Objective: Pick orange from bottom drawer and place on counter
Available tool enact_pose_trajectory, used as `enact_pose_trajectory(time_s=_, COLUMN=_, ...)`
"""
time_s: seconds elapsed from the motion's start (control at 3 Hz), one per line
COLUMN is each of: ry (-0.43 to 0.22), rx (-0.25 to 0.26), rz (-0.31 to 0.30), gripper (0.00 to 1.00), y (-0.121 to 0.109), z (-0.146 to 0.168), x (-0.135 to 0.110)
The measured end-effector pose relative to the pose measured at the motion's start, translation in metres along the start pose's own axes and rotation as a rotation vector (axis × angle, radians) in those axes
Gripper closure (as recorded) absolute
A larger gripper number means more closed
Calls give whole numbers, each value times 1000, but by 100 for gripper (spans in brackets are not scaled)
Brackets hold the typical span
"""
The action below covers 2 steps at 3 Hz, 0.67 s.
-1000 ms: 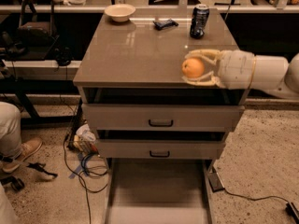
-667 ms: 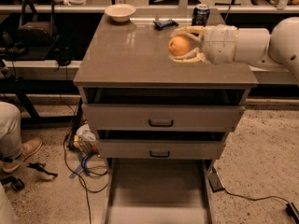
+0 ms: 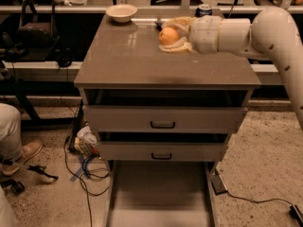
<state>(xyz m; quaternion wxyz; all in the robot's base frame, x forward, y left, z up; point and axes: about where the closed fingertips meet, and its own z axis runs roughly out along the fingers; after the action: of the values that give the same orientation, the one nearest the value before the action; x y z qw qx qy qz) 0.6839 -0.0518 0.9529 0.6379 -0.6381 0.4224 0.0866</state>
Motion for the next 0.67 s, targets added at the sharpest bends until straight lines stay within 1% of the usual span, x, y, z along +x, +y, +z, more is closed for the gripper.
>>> enact_pose_trajectory(time_s=0.33, ry=50, rx=26, rz=119, gripper=100, y=-7, z=32, x=16)
enact_pose_trajectory(time_s=0.67, ry=61, rx=52, rz=254, gripper=100, y=0, z=56, x=35)
